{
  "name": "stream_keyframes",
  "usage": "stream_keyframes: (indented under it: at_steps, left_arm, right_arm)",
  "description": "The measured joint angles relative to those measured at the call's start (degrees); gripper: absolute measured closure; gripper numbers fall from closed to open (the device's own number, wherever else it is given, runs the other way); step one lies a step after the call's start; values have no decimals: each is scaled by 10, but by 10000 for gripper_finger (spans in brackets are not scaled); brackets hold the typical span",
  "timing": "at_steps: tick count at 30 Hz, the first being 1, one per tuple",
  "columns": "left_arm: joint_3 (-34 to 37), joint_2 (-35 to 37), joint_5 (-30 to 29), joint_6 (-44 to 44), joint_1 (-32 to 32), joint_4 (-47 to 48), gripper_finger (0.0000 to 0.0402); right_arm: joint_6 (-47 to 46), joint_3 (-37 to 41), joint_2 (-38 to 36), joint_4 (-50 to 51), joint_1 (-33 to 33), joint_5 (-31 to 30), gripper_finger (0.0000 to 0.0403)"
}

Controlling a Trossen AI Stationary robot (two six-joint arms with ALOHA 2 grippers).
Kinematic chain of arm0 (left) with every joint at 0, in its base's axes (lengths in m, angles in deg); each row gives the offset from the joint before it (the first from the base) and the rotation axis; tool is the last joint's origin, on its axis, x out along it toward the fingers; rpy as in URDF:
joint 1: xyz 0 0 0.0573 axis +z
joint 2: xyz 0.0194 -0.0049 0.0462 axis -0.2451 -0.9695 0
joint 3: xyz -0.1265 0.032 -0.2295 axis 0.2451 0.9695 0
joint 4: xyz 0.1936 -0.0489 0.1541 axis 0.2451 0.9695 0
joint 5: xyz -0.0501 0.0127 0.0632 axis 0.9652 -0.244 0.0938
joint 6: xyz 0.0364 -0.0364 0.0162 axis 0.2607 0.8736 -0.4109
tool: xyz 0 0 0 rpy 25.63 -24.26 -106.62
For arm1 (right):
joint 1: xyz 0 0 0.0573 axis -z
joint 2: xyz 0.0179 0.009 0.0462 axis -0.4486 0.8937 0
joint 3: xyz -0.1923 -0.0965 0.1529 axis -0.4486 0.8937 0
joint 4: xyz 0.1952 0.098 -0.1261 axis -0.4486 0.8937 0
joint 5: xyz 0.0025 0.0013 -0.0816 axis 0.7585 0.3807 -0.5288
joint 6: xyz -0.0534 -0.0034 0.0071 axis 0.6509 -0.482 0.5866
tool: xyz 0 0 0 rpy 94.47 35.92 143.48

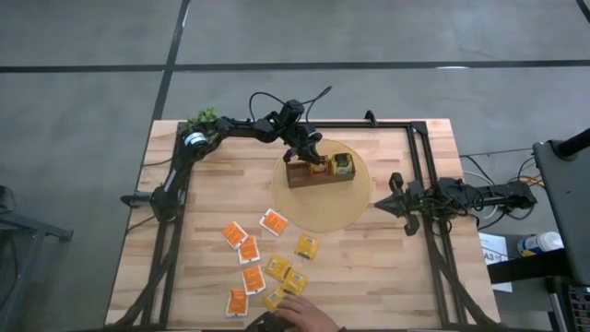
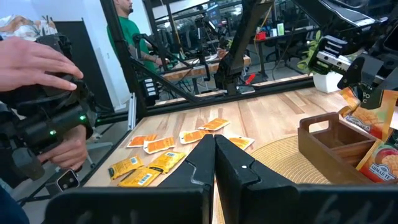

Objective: Pick & Place Tea
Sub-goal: Put the orange tea bag into the middle section of the wooden organizer

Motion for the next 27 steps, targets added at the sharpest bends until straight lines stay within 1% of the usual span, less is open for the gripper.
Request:
stream_keyframes:
  at_steps: [8,16,18,20,23,27]
  left_arm:
    - [0,0,-1,-3,2,1,394]
    - [0,0,-38,19,4,2,394]
    - [0,-1,-38,20,4,2,394]
    - [0,-1,-27,22,6,-2,394]
    - [-1,-1,15,54,9,-12,394]
    - [-1,-1,35,92,17,-32,394]
  right_arm:
    - [0,0,0,0,0,0,394]
    - [0,0,0,0,0,0,394]
    - [0,0,0,0,0,0,394]
    - [0,0,0,0,0,0,394]
    - [0,0,0,0,0,0,394]
    - [0,0,0,0,0,0,394]
